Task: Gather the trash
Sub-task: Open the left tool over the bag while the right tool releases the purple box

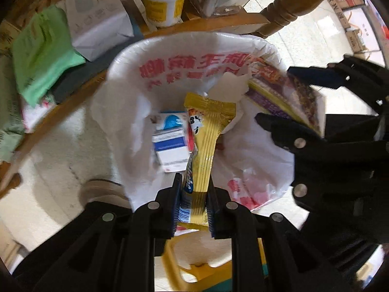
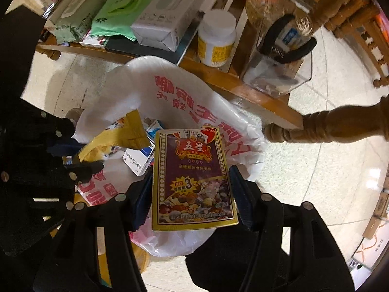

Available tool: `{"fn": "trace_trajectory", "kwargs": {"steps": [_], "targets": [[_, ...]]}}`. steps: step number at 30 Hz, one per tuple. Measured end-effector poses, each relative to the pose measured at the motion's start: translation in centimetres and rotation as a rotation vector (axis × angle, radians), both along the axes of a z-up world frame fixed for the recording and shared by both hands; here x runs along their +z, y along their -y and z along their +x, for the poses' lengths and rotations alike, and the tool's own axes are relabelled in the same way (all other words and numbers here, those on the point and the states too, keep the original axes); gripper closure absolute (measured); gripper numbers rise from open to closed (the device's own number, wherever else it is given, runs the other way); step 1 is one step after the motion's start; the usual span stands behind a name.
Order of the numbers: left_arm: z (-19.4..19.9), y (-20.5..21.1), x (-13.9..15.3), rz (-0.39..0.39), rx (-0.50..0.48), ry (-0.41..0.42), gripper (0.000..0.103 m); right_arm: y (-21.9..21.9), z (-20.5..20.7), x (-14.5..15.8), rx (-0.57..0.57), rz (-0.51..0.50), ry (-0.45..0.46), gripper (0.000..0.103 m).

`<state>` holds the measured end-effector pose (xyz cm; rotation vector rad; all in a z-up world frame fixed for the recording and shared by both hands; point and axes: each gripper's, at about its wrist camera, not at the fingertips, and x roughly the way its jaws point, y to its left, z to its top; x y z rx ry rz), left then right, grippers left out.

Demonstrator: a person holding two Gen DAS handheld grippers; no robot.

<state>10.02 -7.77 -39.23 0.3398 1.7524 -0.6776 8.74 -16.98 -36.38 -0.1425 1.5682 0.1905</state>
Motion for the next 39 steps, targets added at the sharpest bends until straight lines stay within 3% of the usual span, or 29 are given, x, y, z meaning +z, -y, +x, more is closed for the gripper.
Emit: {"fn": "trace_trajectory", "kwargs": {"steps": [11,20,27,34,39], "targets": [[0.8,0.3,-3.7,0.004,0.066,-0.122,0.084,0.3,0.6,-2.9,-0.041,0.022,-0.077,0.044],[1.4,-0.4,-4.3,0.017,0.102,-0.136,0.084,0.3,0.7,-3.7,-0.066,0.040,-0.103,0.044],[1.5,-0.9,-4.3,0.054,0.109,-0.106,0.068,0.5,0.8,-4.5,-0.073,0.023,-0.110,0.042],[1.8,-1.0,-4.3,0.068,0.126,-0.085,0.052,1.5,0.8,-5.5,-0.097,-0.006,-0.124,0.031],[2.2,-0.9,-3.9,0.074,0.139,-0.061,0.045,1.8,0.7,-5.6,-0.101,-0.011,-0.120,0.031]]}}
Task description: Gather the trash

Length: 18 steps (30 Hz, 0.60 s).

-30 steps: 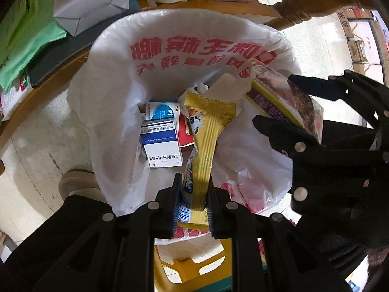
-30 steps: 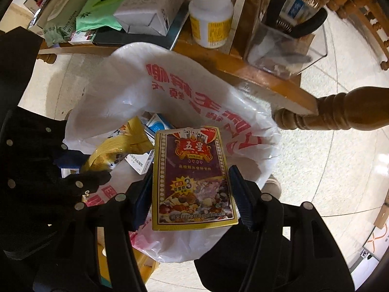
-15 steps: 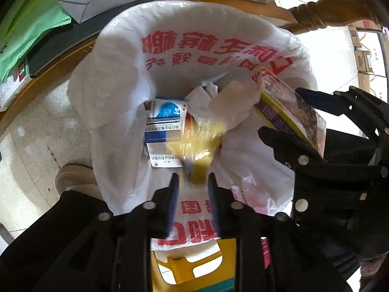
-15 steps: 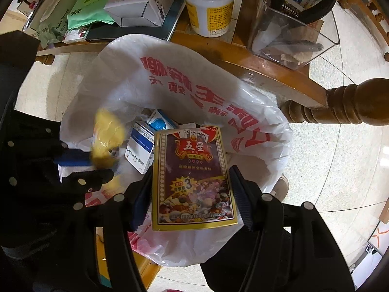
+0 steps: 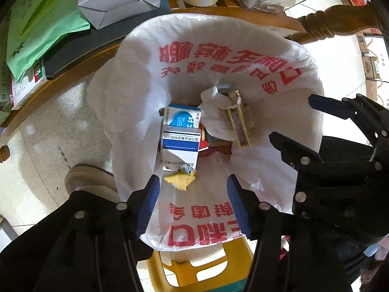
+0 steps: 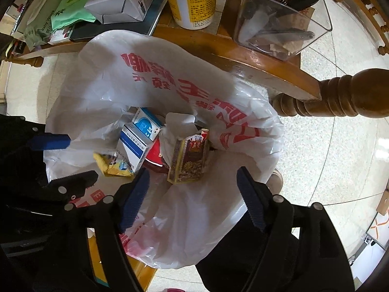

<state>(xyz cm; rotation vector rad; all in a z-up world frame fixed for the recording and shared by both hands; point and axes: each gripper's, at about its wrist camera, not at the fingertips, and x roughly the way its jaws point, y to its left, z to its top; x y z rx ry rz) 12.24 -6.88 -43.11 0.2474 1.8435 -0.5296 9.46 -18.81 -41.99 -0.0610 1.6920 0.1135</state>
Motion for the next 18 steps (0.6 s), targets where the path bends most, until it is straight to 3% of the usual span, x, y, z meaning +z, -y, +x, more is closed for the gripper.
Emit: {"fn": "trace_trajectory", "kwargs": {"steps": [13,18], "targets": [[0.6,-0.1,0.9,0.026,0.039,0.068,0.028,1.0,-0.3,1.7,-0.063,-0.038,0.025,0.025],[-0.1,-0.1,2.8,0.044,0.044,0.154,0.026,1.4,-1.2,3.4,-0.108,-0.088,0.078,0.017]]}}
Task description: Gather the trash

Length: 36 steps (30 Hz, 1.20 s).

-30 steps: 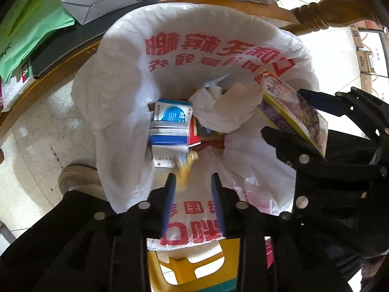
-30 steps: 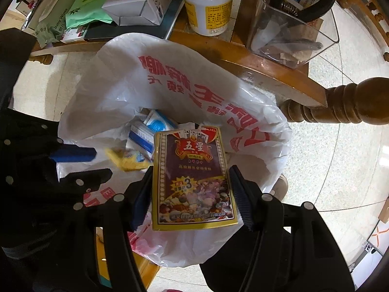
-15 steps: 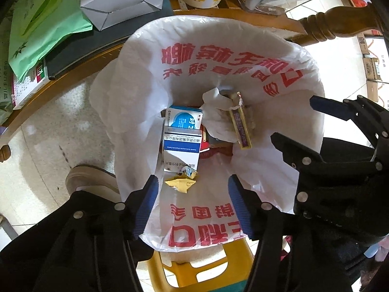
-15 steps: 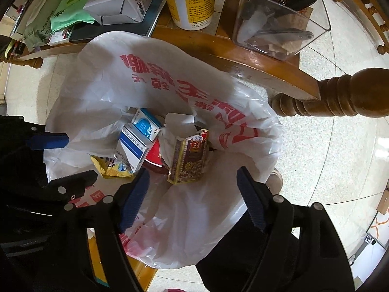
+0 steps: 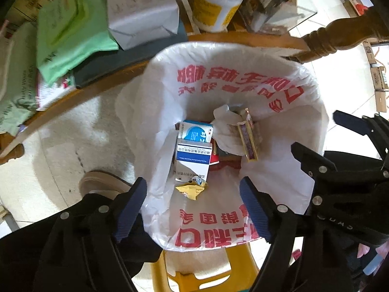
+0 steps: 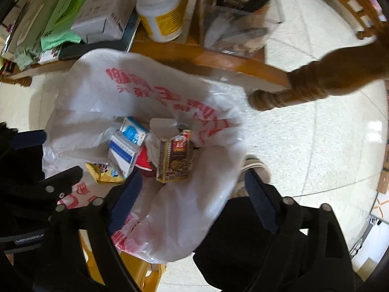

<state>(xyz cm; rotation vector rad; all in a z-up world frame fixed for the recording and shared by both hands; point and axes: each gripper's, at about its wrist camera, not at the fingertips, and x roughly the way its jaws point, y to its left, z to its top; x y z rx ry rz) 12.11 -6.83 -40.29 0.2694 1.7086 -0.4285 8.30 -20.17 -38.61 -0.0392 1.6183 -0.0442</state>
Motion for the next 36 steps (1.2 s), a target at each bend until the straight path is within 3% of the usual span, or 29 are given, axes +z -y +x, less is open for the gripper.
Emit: {"fn": "trace_trajectory", "kwargs": {"steps": [5,8,14,19,30,36], "targets": [[-0.7,-0.6,2.5,-0.025,0.040,0.071,0.021,0.0,-1.0,3.4,-0.021,-0.063,0.100,0.015],[-1.5,-0.8,4.6,-0.005,0.043,0.164,0.021,-0.2,-1.8,5.0,-0.041,-0.089,0.141,0.015],[-3.1,-2.1,9.5,0.006,0.114,0.329,0.021,0.3,-4.2,8.9,-0.139,-0.048,0.245,0.011],[-4.2,-3.8,13.7,-0.020,0.194,0.433,0.020,-0.8,-6.5,13.9,-0.159,-0.023,0.382,0.010],[-8.1,-5.5,23.9,-0.072,0.253,0.732,0.015,-3.9,-11.4,24.9,-0.114,-0.073,0.701,0.006],[-10.7,-6.3,31.3,-0.095,0.287,0.951,0.007,-4.5,-14.2,31.3,-0.108,-0.089,0.885,0.006]]}}
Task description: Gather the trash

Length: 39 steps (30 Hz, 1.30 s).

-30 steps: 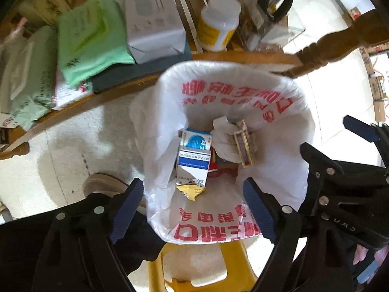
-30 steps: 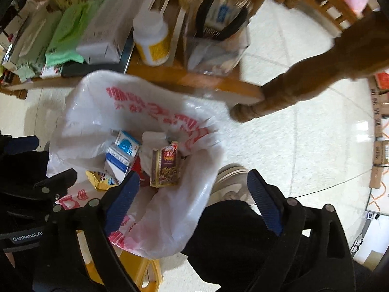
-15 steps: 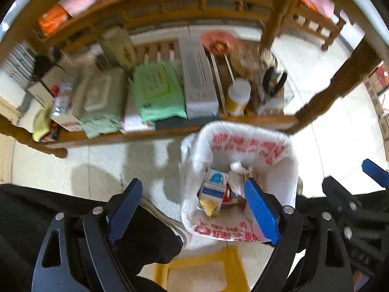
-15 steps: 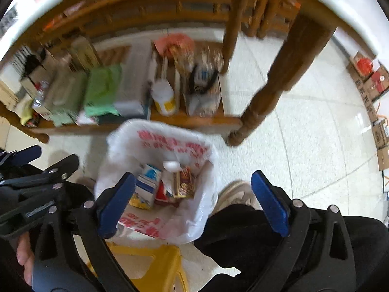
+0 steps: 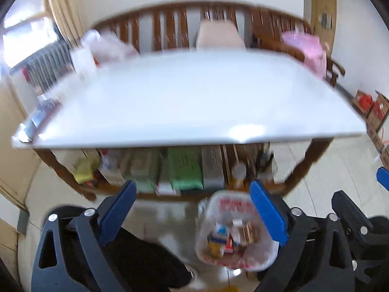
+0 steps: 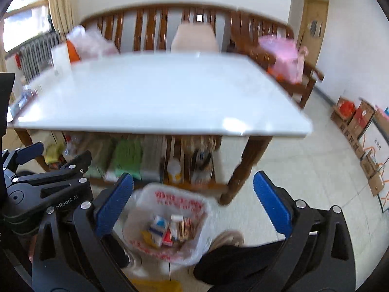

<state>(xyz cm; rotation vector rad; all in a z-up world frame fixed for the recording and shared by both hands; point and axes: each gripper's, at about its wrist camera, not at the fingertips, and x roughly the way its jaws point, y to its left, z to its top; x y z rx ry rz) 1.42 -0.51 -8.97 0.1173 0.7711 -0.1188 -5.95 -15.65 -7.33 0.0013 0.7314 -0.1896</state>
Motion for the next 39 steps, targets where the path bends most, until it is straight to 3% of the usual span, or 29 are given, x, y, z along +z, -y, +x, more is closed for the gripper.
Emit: {"fn": "trace_trajectory", "kwargs": {"steps": [5,9,12,19,26,39], "targets": [[-2.0,0.4,5.8,0.033,0.020,0.183,0.007,-0.1,-1.9,4.6,-0.015,-0.043,0.142,0.006],[-3.1,0.7,8.7,0.045,0.016,0.252,0.007,0.4,-3.1,7.0,-0.017,-0.026,0.201,0.006],[-3.9,0.5,10.5,0.012,0.016,0.272,0.007,0.5,-4.2,8.3,-0.027,-0.025,0.246,0.006],[-5.8,-0.1,12.8,-0.055,0.027,0.316,0.007,0.2,-6.5,10.7,-0.040,-0.048,0.319,0.006],[-7.7,-0.7,14.1,-0.050,0.076,0.362,0.007,-0.1,-7.8,11.9,-0.031,-0.043,0.340,0.006],[-8.3,-1.0,14.7,-0.053,0.078,0.363,0.007,-0.3,-8.5,12.5,-0.032,-0.049,0.350,0.006]]}}
